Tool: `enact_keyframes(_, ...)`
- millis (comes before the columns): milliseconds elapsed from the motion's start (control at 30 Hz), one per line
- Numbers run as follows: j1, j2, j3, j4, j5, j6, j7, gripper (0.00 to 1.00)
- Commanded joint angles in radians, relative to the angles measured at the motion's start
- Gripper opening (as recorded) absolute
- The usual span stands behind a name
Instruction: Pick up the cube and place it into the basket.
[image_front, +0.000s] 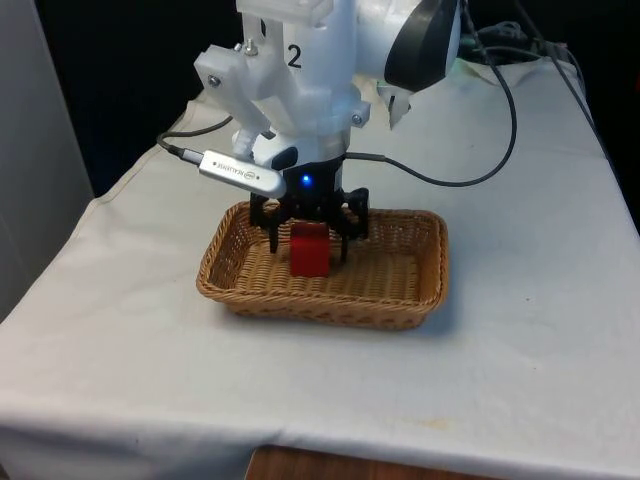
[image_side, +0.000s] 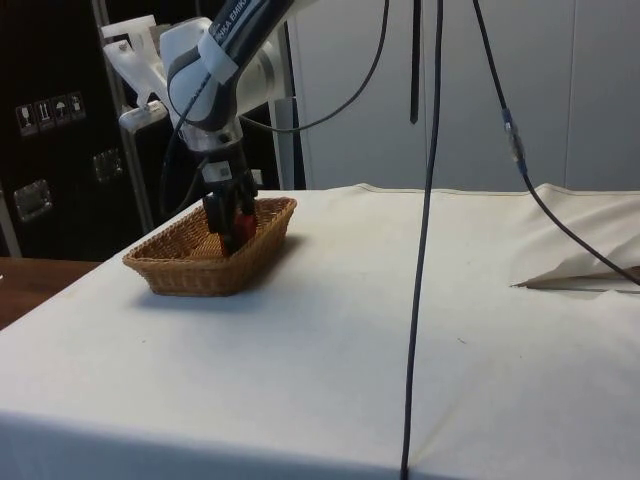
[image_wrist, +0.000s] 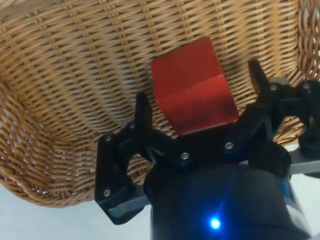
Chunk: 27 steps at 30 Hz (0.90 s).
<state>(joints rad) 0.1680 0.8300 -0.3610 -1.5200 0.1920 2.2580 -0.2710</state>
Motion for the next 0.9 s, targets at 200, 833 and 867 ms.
enact_keyframes(200, -0.005, 0.002, 0.005, 0.003, 0.005, 0.001, -0.004, 1.00)
enact_keyframes(833, 0.006, -0.092, -0.019, 0.004, -0.014, -0.090, -0.010, 1.00)
enact_keyframes(867, 0.006, -0.100, -0.019, 0.004, -0.017, -0.097, -0.010, 1.00)
